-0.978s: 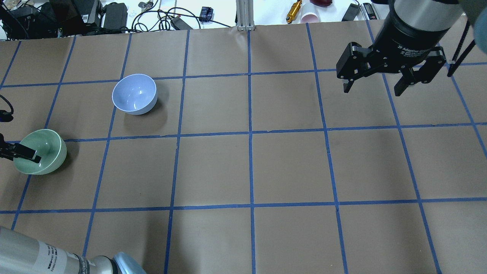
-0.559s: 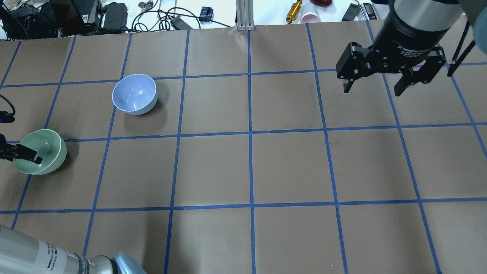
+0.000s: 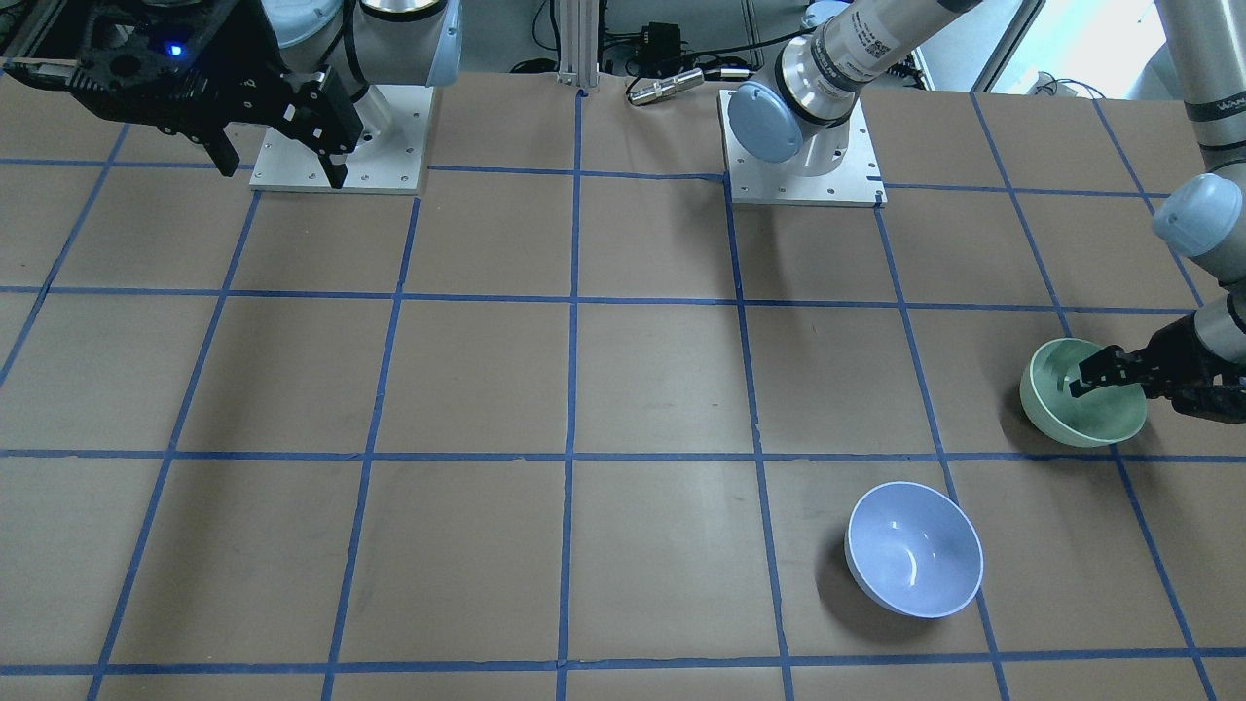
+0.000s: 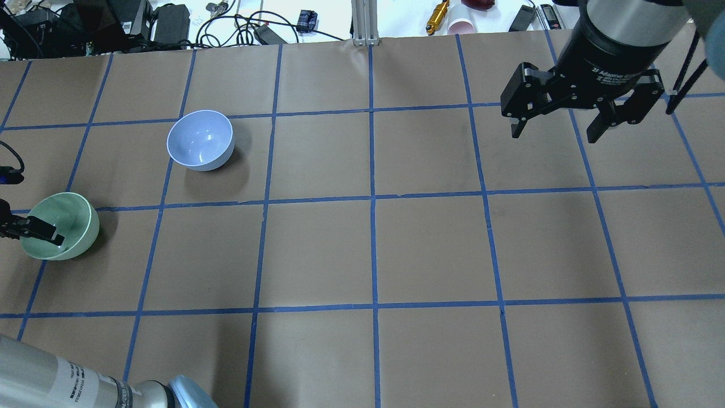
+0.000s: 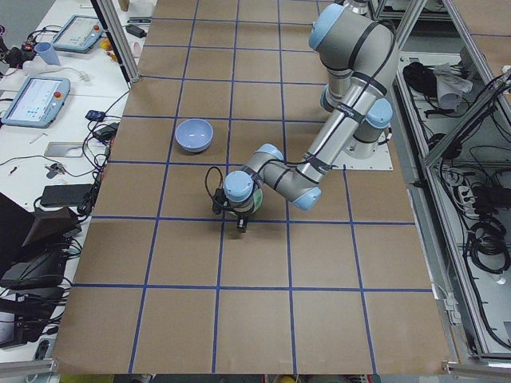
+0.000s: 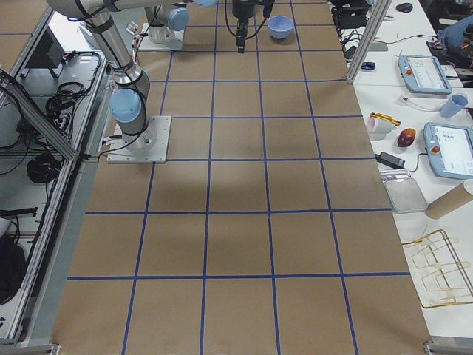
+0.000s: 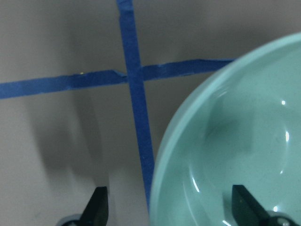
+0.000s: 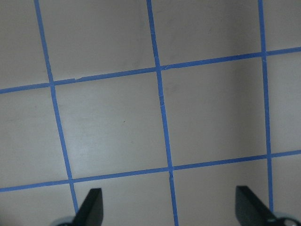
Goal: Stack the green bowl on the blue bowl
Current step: 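Lower the left gripper onto the green bowl's rim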
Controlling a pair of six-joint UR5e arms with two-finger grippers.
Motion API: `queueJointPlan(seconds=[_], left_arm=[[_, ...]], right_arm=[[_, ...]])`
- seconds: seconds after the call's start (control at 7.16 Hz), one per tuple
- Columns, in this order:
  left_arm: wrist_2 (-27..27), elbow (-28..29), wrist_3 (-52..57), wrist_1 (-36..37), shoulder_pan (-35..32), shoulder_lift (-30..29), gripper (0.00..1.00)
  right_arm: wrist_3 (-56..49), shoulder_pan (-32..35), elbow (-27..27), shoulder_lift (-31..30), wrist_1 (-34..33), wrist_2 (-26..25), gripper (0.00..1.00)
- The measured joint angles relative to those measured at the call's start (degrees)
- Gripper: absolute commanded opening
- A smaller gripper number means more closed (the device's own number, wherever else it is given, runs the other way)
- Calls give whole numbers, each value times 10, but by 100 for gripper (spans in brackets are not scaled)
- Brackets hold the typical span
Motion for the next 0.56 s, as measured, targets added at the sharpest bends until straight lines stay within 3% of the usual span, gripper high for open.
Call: queueJointPlan(seconds=[0.14,0.56], left_arm=[[0,0,1,1,0,-1,0],[-1,2,-17,-1,-1,-1,0]], right_arm=[[0,0,0,0,0,0,100],[0,0,1,0,0,0,100]])
